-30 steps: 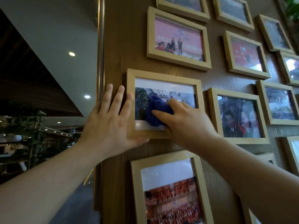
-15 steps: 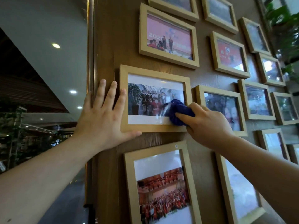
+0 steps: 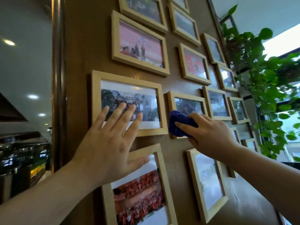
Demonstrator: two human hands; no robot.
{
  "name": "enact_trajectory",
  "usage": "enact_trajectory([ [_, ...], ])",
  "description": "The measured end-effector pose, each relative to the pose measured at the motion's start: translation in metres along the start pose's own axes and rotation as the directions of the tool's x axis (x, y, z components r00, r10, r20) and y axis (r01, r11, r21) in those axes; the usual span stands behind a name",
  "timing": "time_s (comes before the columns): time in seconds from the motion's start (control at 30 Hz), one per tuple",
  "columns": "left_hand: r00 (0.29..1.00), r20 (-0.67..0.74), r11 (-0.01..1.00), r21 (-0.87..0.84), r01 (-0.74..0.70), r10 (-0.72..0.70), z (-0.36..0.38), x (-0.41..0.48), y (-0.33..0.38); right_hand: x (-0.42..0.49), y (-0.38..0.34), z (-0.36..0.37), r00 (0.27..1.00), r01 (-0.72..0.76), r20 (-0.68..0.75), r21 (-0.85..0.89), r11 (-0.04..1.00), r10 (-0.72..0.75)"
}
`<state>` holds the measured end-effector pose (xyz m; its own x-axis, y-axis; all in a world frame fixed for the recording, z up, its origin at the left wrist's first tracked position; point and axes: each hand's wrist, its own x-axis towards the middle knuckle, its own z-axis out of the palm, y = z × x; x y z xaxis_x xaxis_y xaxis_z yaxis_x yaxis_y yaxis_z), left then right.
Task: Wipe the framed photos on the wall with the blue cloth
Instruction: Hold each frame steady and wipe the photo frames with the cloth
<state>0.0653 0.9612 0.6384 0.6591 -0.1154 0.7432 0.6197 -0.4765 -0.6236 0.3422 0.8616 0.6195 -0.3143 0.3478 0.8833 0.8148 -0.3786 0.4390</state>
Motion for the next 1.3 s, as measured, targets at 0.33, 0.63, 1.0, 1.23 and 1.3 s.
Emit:
enact_trajectory([
  [0.33, 0.993, 0.121, 0.993, 0.118, -0.012, -0.003, 0.032, 0.085, 0.066, -0.037, 0.092, 0.038, 0.990, -0.062, -0.126, 0.033, 0.998, 0.066],
  [0.63, 0.978, 0.173, 0.965, 0.252, 0.067, -0.113, 0.081, 0.158, 0.100, -0.022, 0.175, 0.107, 0.982, -0.087, -0.155, 0.149, 0.985, 0.110],
  [1.0, 0.960, 0.231, 0.936, 0.344, 0.070, -0.157, 0.111, 0.156, 0.095, 0.049, 0.104, 0.150, 0.956, -0.044, -0.270, 0.243, 0.969, 0.111],
  [1.23, 0.958, 0.219, 0.932, 0.347, 0.101, -0.185, 0.116, 0.155, 0.096, 0.047, 0.106, 0.153, 0.962, 0.027, -0.274, 0.147, 0.989, 0.014],
  [1.3, 0.959, 0.209, 0.933, 0.341, 0.112, -0.191, 0.118, 0.154, 0.098, 0.045, 0.118, 0.157, 0.963, 0.052, -0.268, 0.114, 0.992, -0.020],
])
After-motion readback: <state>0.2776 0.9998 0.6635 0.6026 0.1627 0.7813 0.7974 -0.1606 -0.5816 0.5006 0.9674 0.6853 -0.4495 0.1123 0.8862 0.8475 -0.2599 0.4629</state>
